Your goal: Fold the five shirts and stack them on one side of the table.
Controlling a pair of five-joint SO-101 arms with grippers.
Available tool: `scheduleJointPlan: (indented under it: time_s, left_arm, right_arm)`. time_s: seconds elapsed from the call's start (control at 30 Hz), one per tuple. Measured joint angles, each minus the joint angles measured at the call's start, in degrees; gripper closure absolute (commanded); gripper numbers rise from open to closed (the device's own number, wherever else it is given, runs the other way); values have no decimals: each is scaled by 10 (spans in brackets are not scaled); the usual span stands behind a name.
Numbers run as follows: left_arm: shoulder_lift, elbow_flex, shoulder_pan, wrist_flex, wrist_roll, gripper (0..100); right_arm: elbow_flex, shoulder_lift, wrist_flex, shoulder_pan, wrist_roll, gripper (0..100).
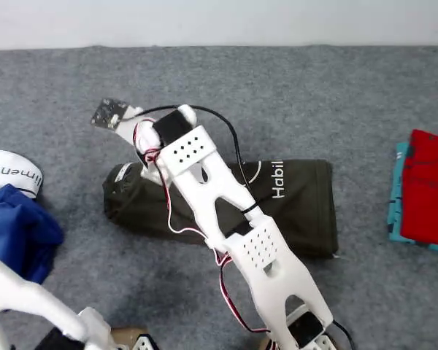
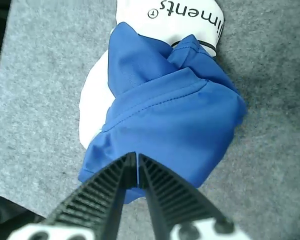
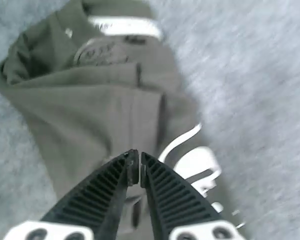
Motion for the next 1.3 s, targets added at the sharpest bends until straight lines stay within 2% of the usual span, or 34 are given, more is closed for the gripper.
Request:
scheduleJointPlan:
  time_s: [0.17,0.37,0.7,0.9,1.13,1.3]
  left_arm:
    - [-44,0,-7,8,-16,984]
    - [-56,0,-47,10,-17,984]
    - [-56,0,-105,10,-47,984]
    - [-56,0,-121,10,-58,984]
    - [-56,0,-122,10,-58,984]
    - [-56,0,-122,10,-58,984]
  right_arm:
    - [127,-59,0,-16,-38,988]
    - [135,-63,-49,-63,-42,988]
    - [135,45,-113,-140,-42,988]
    - [135,24,-103,-134,-42,988]
    - [137,-39,-101,-76,-42,988]
    - [139,-17,-116,-81,-42,988]
